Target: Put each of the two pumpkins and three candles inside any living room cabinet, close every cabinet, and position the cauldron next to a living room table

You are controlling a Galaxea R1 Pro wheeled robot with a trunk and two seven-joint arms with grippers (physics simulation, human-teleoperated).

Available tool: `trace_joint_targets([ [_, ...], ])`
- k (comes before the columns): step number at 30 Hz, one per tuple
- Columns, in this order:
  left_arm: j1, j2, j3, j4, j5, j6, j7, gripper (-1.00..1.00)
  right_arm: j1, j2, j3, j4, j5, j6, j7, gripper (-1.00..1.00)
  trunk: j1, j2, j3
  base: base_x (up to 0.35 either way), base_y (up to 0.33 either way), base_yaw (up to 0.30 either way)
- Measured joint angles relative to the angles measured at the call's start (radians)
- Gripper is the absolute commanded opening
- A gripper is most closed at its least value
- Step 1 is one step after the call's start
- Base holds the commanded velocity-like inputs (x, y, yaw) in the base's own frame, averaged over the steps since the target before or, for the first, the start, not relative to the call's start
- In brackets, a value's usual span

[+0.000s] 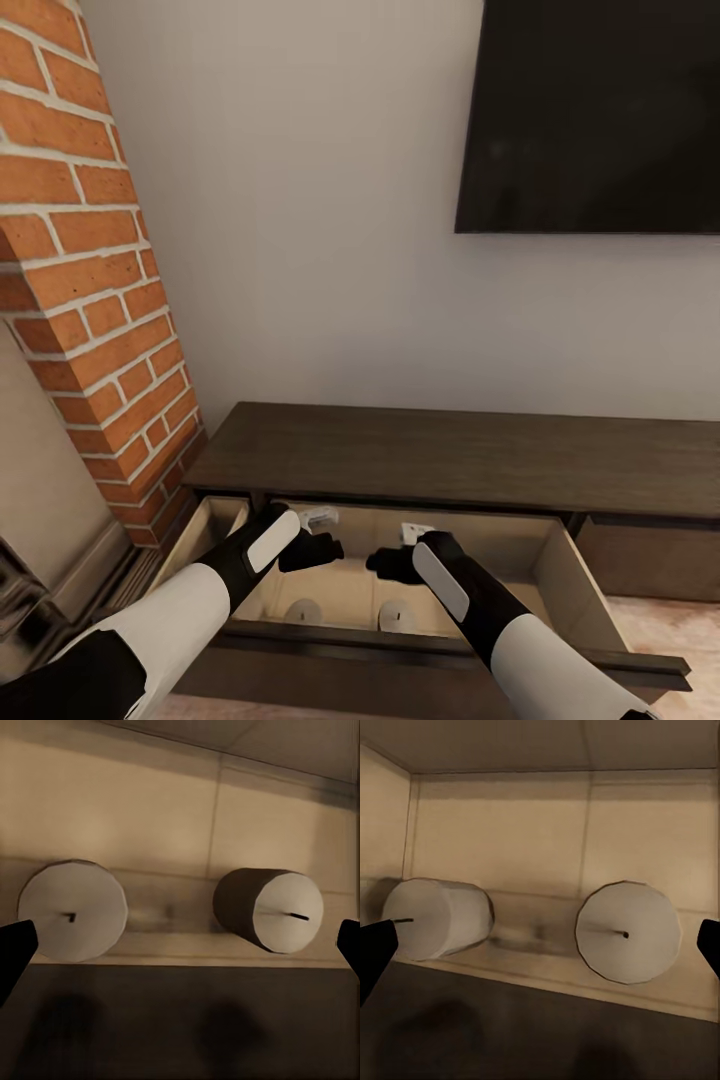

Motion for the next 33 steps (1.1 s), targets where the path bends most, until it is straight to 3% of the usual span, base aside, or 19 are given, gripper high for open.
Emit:
trace_joint_targets([
  [10, -0.001, 0.004, 0.0, -0.004, -0.001, 0.001, 0.0, 1.0, 0.0, -0.009, 0.001, -0.041, 0.002, -0.003, 0.0, 1.0, -0.038, 0.07, 0.031, 0.0, 0.0, 0.0],
  [14, -0.001, 0.016, 0.0, -0.006, 0.0, 0.03, 0.0, 1.0, 0.0, -0.019, 0.002, -0.044, 0.001, 0.001, 0.001, 1.0, -0.054, 0.098, 0.044, -0.005, 0.0, 0.0],
  [33, -0.002, 0.025, 0.0, -0.015, 0.002, 0.055, -0.003, 1.0, 0.0, -0.021, 0.002, -0.045, 0.0, 0.002, 0.0, 1.0, -0.126, 0.231, 0.103, -0.105, 0.0, 0.0],
])
